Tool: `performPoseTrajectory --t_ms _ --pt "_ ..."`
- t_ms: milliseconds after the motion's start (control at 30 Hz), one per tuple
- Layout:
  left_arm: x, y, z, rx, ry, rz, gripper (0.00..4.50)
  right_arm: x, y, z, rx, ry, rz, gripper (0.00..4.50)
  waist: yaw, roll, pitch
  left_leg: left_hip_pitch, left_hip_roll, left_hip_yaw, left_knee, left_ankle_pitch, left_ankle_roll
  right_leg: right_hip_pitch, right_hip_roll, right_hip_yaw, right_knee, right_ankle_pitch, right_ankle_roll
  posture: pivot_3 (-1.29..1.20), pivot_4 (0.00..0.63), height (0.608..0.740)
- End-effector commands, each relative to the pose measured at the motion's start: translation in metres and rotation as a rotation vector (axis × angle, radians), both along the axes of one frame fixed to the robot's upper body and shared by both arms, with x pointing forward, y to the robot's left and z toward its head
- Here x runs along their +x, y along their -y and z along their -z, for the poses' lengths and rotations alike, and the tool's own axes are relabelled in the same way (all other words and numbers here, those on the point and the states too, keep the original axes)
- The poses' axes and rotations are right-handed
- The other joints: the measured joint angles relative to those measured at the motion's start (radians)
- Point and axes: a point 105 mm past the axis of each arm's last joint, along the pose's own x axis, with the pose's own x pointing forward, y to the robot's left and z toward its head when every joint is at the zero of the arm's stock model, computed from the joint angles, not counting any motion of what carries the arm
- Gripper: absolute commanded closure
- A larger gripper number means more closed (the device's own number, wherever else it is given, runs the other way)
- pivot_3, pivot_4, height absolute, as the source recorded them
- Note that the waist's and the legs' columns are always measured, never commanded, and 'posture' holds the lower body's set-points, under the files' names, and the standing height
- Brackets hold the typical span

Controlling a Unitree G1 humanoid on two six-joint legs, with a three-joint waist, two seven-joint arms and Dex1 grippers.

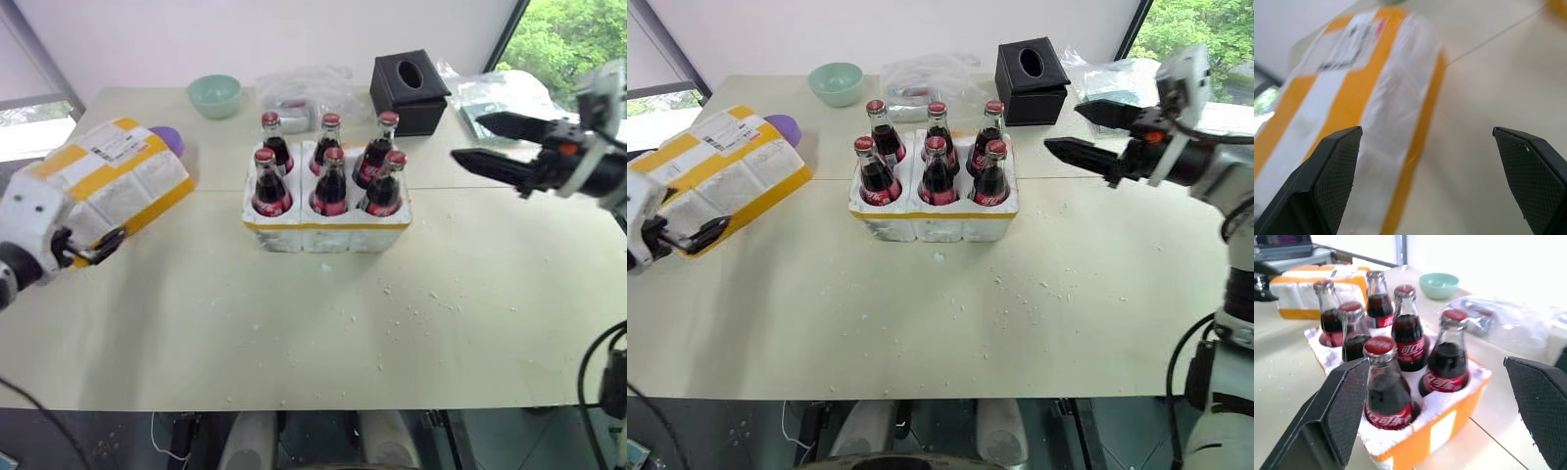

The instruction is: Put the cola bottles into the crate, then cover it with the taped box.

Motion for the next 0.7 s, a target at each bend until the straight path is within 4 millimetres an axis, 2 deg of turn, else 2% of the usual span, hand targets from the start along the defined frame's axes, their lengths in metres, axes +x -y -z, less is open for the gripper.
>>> performPoseTrajectory --t_ms 33,133,233,433,700 --pt "-0.01 -0.043 -0.009 0.316 0.032 -0.155 0.0 -0.025 -0.011 -0.016 -0.069 0.087 -0.115 0.02 0.0 0.0 0.0 0.0 0.0 0.0 -0.001 0.0 0.0 0.0 0.0 0.0 0.0 0.0 0.0 0.0 0.15 0.737" --pt "-0.016 -0.071 -0.001 0.484 -0.008 -0.225 0.0 -0.032 -0.025 -0.025 -0.052 0.113 -0.182 0.02 0.0 0.0 0.0 0.0 0.002 0.002 -0.004 0.0 0.0 -0.004 0.0 0.001 0.0 0.0 -0.002 0.0 0.15 0.737" --pt "-0.016 -0.086 0.012 0.563 -0.038 -0.222 0.0 -0.038 -0.036 -0.026 -0.037 0.114 -0.231 0.02 0.0 0.0 0.0 -0.001 0.003 0.004 -0.004 0.0 -0.001 -0.006 0.0 0.001 0.001 0.001 -0.004 0.0 0.15 0.737" --pt "0.004 -0.097 0.032 0.635 -0.039 -0.179 0.0 -0.043 -0.047 -0.02 -0.035 0.107 -0.267 0.02 0.021 -0.001 -0.001 -0.005 0.004 0.006 -0.004 0.001 -0.002 -0.011 0.0 0.001 0.001 0.003 -0.003 0.0 0.15 0.737" --pt "0.03 -0.107 0.041 0.65 -0.025 -0.176 0.0 -0.042 -0.048 -0.022 -0.031 0.114 -0.247 0.02 0.024 -0.001 -0.001 -0.006 0.003 0.007 -0.004 0.002 -0.002 -0.012 0.0 0.001 0.003 0.004 0.0 0.0 0.15 0.737"
